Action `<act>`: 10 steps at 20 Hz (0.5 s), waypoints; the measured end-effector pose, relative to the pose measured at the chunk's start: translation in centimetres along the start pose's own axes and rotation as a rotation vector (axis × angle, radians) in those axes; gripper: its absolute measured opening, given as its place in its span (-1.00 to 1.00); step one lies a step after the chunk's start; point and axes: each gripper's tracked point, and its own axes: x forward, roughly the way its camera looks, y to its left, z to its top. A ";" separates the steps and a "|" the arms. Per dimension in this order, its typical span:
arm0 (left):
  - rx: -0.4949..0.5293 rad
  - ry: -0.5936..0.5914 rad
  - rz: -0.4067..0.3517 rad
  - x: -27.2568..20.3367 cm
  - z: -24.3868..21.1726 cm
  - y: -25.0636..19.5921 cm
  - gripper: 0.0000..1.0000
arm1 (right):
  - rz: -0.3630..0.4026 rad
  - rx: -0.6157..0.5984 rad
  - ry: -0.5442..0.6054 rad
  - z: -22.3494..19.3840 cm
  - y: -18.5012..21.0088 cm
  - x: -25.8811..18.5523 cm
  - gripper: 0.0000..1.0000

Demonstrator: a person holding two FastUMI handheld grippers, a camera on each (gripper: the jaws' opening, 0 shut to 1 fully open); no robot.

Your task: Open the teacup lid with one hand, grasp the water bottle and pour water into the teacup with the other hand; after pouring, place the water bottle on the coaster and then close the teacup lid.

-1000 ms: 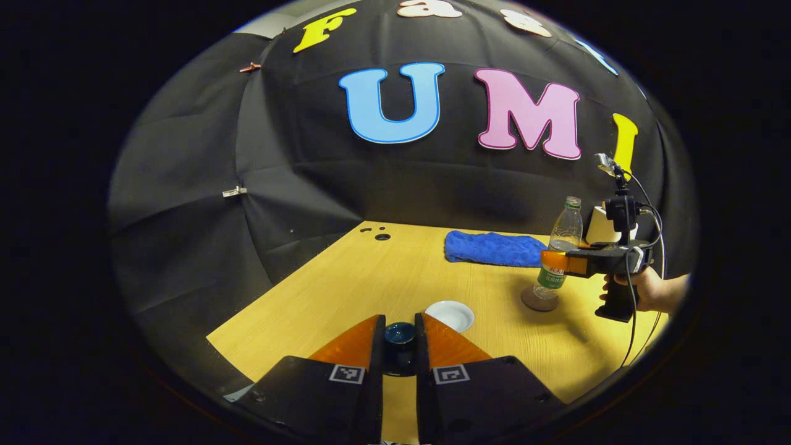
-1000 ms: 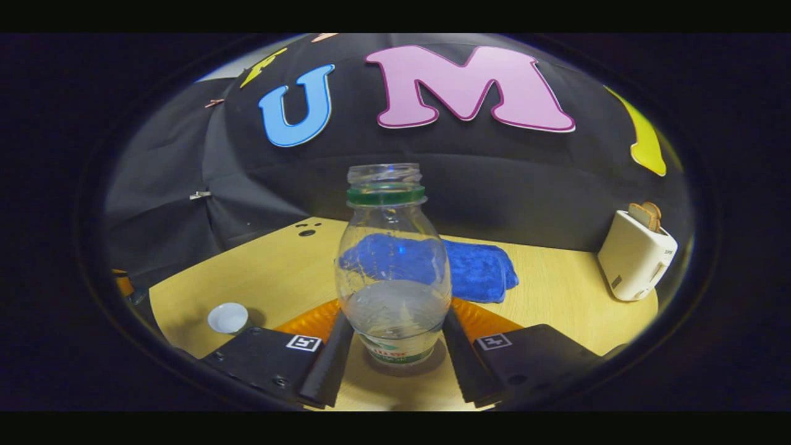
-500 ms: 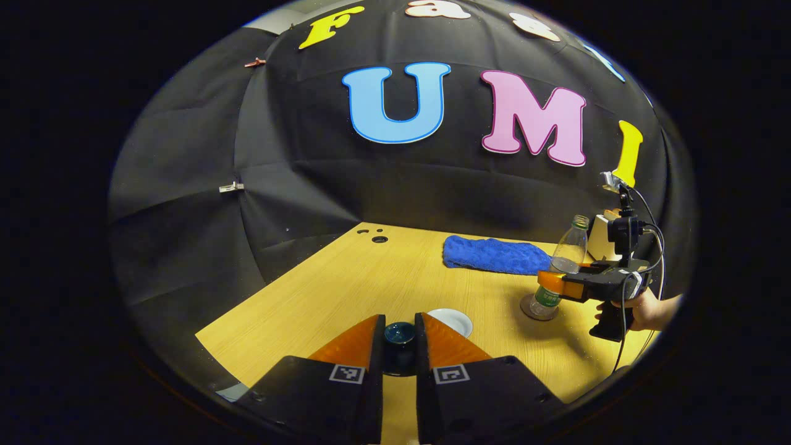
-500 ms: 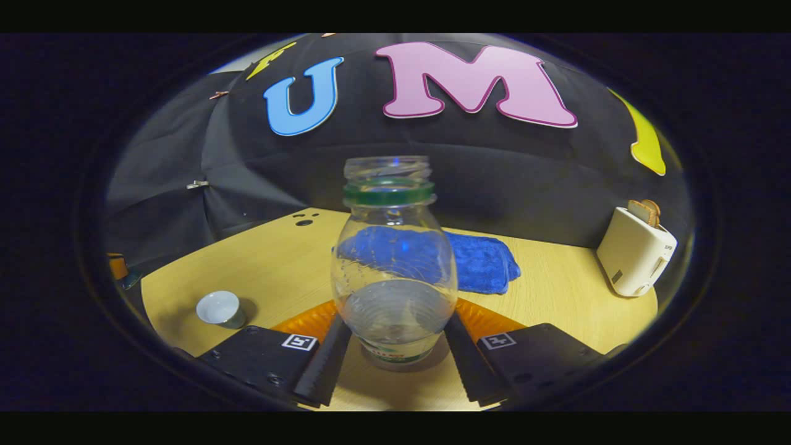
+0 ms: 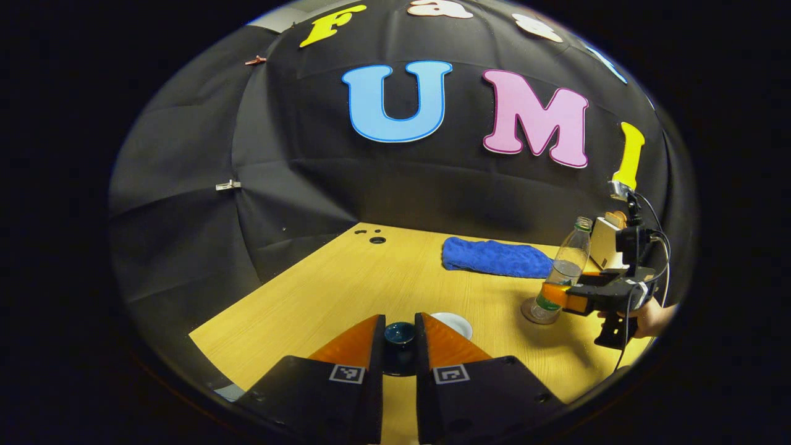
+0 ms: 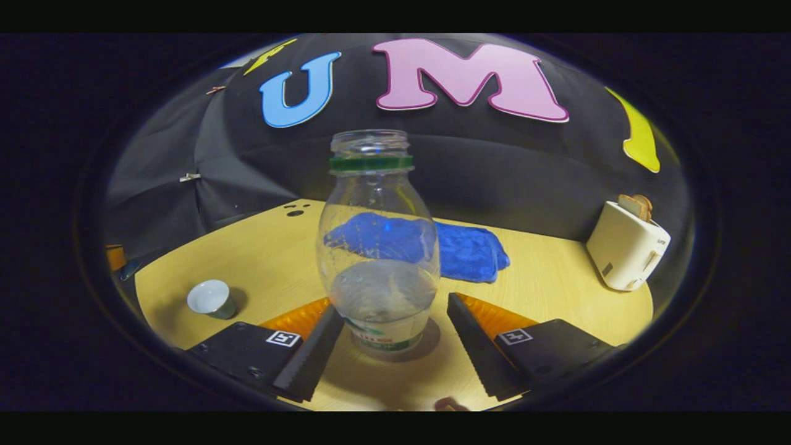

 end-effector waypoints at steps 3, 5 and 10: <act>0.011 -0.016 -0.018 1.3 0.3 -0.8 -0.48 | -0.021 0.013 0.029 -2.1 -0.8 -2.1 0.99; 0.005 -0.016 -0.026 2.0 0.1 -1.1 -0.52 | -0.021 0.010 0.040 -3.3 -1.0 -3.3 0.92; 0.000 -0.022 -0.049 4.0 -0.2 -2.2 -0.48 | -0.008 0.001 0.074 -5.1 -0.8 -5.5 0.99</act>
